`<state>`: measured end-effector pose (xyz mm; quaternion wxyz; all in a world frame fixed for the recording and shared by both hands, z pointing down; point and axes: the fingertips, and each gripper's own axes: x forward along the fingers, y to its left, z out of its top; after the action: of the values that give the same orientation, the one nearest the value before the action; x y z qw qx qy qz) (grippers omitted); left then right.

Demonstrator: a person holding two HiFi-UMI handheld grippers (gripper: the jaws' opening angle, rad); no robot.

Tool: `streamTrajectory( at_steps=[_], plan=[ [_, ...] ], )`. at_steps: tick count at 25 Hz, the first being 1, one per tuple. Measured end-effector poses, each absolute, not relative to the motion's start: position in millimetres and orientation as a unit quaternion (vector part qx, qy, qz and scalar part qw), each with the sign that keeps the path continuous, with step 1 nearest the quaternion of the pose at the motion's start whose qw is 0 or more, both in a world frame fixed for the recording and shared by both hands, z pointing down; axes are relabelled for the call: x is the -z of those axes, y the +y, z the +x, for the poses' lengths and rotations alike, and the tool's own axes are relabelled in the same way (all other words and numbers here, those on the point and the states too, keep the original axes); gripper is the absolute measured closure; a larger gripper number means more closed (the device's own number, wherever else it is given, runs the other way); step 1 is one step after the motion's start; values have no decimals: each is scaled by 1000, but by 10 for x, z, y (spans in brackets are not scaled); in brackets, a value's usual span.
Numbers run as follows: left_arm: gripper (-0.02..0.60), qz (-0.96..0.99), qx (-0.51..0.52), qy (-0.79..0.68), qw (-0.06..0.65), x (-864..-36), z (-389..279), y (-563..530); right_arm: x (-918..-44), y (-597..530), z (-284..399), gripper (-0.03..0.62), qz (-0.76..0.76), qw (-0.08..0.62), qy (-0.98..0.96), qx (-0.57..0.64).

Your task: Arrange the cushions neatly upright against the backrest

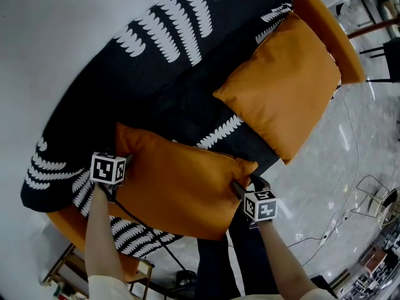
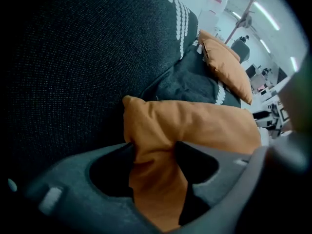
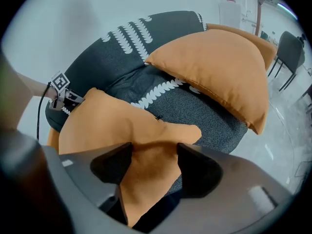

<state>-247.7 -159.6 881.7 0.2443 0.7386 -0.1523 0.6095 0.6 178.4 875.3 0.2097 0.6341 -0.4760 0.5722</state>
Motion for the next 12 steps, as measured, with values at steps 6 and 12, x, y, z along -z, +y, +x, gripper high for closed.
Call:
streamTrajectory(
  at_steps=[6, 12],
  plan=[
    [330, 746, -601, -150, 244, -8910, -2408, -1515, -8778, 1754, -13, 366, 621, 212, -488, -576],
    [382, 738, -621, -150, 218, -8862, -2378, -1509, -8733, 1723, -45, 445, 618, 222, -487, -576]
  ],
)
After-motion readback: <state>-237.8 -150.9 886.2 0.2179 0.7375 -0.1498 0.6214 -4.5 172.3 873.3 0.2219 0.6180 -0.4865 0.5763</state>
